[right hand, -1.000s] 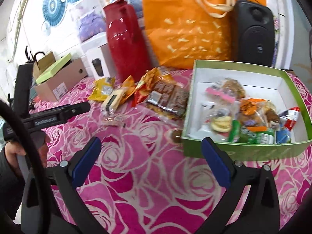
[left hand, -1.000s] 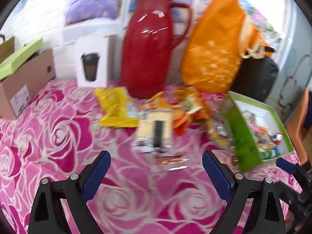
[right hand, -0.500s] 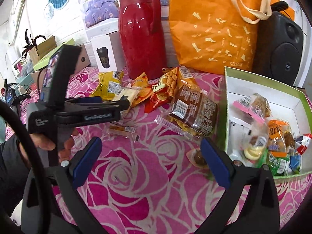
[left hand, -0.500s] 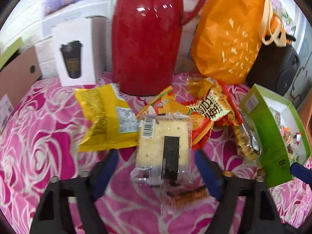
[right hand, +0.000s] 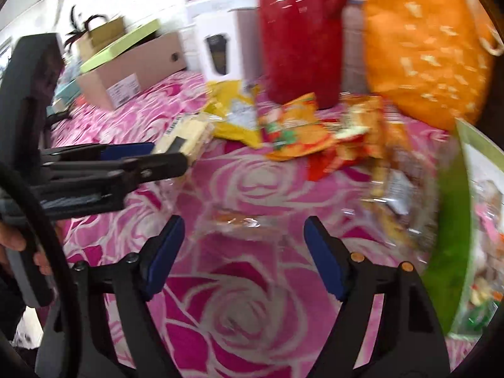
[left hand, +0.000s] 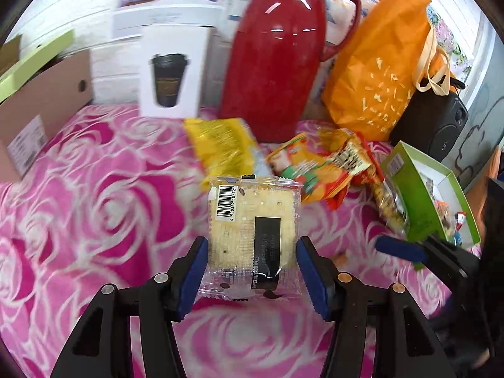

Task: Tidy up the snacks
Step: 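Grasp the cracker packet with the left gripper while the right grasps a small sausage stick, then carry both snacks into the green box and open both grippers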

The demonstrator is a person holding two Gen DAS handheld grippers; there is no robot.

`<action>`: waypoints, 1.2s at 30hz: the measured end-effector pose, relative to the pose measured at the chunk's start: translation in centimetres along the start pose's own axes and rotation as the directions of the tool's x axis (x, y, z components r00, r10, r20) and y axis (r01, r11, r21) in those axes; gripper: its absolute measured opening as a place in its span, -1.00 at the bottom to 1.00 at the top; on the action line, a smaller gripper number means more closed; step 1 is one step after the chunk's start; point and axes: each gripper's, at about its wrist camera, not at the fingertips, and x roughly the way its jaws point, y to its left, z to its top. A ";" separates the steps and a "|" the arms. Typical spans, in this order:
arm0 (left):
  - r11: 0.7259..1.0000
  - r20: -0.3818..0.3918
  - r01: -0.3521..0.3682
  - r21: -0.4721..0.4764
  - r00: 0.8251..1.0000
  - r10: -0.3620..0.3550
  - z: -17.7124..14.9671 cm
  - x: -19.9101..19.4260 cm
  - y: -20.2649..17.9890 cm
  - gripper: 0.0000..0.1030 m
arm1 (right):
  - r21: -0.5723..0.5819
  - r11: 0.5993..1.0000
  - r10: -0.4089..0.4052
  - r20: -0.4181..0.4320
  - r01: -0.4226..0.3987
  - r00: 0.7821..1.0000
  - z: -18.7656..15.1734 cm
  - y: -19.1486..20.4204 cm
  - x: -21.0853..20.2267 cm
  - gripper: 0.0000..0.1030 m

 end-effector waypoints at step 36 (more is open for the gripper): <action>0.932 0.023 0.257 0.257 0.962 -0.271 1.2 -5.9 -15.7 0.14 | 0.276 0.943 -0.265 0.278 0.188 0.923 -6.2 -7.0 -17.1 0.16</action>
